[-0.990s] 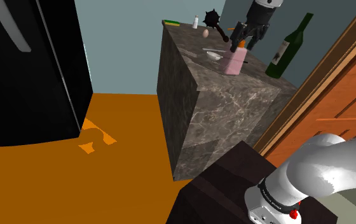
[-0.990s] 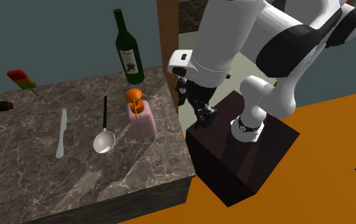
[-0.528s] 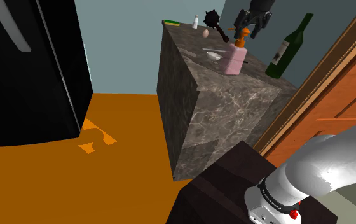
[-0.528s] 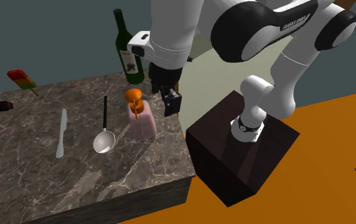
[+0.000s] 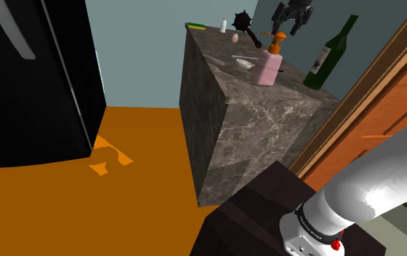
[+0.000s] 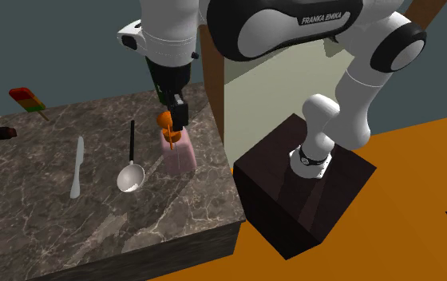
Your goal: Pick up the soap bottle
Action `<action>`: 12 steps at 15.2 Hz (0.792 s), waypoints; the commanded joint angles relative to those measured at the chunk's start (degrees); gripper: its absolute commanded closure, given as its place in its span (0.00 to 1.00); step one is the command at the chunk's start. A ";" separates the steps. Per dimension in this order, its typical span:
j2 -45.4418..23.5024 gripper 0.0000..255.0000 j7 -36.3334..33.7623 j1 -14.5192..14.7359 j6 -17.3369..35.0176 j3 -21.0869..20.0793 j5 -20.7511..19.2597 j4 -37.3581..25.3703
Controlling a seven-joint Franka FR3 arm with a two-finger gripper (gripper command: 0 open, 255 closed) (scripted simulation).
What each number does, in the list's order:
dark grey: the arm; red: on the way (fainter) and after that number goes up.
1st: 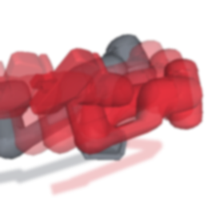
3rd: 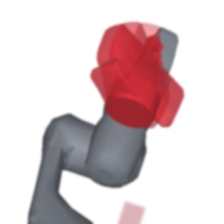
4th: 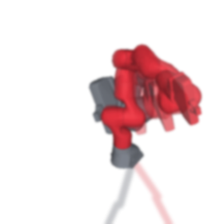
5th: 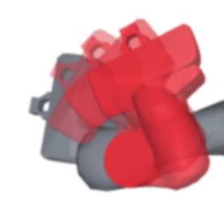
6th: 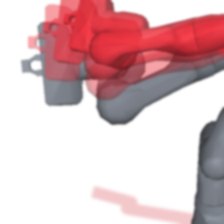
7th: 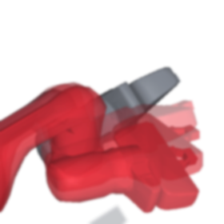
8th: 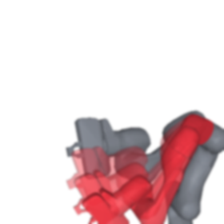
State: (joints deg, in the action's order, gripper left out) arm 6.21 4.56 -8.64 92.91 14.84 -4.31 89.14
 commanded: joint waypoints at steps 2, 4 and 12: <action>0.40 0.00 -0.15 -0.07 2.21 0.06 -0.10 2.59; 0.98 0.00 -0.34 -0.06 3.87 0.02 -0.27 4.81; 1.20 1.00 -0.40 -0.09 5.05 0.04 -0.33 6.21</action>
State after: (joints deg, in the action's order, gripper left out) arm 7.45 4.17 -8.73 97.97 14.88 -4.65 95.31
